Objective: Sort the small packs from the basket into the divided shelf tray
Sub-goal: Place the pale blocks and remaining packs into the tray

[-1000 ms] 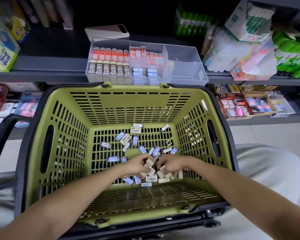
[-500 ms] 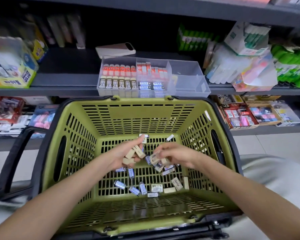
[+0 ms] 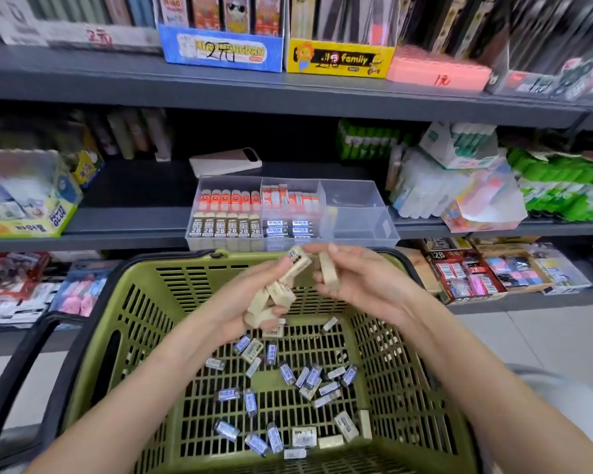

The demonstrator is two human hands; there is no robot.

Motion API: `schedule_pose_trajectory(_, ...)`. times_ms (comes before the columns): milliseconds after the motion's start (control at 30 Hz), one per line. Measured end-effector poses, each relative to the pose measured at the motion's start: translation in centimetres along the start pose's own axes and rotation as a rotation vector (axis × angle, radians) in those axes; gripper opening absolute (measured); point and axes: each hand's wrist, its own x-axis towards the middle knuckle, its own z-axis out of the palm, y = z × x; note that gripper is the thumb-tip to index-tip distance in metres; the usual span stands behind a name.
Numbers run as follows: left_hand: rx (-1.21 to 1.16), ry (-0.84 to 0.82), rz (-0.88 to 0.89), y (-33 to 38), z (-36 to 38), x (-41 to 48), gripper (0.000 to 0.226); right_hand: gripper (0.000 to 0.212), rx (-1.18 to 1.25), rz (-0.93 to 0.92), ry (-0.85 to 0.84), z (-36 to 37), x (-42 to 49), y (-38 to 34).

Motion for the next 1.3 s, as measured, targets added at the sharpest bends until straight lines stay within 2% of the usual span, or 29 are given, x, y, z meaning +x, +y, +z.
schedule_pose_trajectory(67, -0.026, 0.064, 0.038, 0.8, -0.2, 0.5, 0.027, 0.038, 0.152, -0.043, 0.053, -1.1, 0.4, -2.0)
schedule_pose_trajectory(100, -0.032, 0.090, 0.055, 1.2, -0.3, 0.7, 0.028, 0.037, 0.155, -0.076, 0.097, -1.9, 0.7, -3.1)
schedule_pose_trajectory(133, -0.039, 0.107, 0.072, 1.6, -0.5, 1.0, 0.027, 0.034, 0.090, -0.114, 0.162, -2.6, 1.0, -4.1)
schedule_pose_trajectory(300, -0.100, 0.159, 0.133, 3.5, -1.0, 1.9, 0.028, 0.026, -0.563, -0.335, 0.610, -5.7, 4.3, -7.3)
schedule_pose_trajectory(367, -0.095, 0.179, 0.156, 4.1, -1.0, 2.4, 0.033, 0.014, -0.681, -0.401, 0.680, -6.5, 6.2, -7.8)
schedule_pose_trajectory(467, -0.073, 0.204, 0.157, 4.8, -0.7, 3.2, 0.035, 0.013, -0.899, -0.455, 0.753, -7.5, 9.3, -7.7)
schedule_pose_trajectory(533, -0.071, 0.220, 0.154, 5.1, -0.6, 3.8, 0.035, 0.022, -1.068, -0.437, 0.733, -8.0, 10.8, -7.5)
schedule_pose_trajectory(733, -0.040, 0.253, 0.150, 6.1, -0.3, 5.4, 0.040, 0.031, -1.234, -0.214, 0.482, -9.1, 13.0, -6.9)
schedule_pose_trajectory(933, -0.001, 0.267, 0.140, 6.6, -0.3, 6.7, 0.041, 0.046, -1.251, -0.010, 0.329, -9.2, 13.0, -7.3)
schedule_pose_trajectory(1000, 0.019, 0.280, 0.138, 6.8, -0.2, 7.0, 0.041, 0.041, -1.301, -0.106, 0.394, -8.7, 12.5, -7.4)
schedule_pose_trajectory(1067, 0.047, 0.288, 0.138, 7.0, -0.2, 7.3, 0.040, 0.031, -1.283, -0.324, 0.504, -7.5, 11.3, -7.5)
schedule_pose_trajectory(1100, 0.065, 0.291, 0.138, 7.0, -0.2, 7.4, 0.040, 0.029, -1.157, -0.405, 0.483, -6.6, 10.5, -7.5)
schedule_pose_trajectory(1167, 0.119, 0.287, 0.138, 7.1, -0.1, 7.6, 0.040, 0.032, -0.894, -0.441, 0.332, -4.5, 8.7, -7.5)
schedule_pose_trajectory(1233, 0.187, 0.250, 0.148, 7.2, 0.2, 7.9, 0.042, 0.027, -0.842, -0.428, 0.218, -2.9, 7.6, -7.2)
schedule_pose_trajectory(1300, 0.242, 0.209, 0.159, 7.3, 0.7, 8.2, 0.040, 0.017, -0.784, -0.414, 0.199, -2.5, 7.3, -7.1)
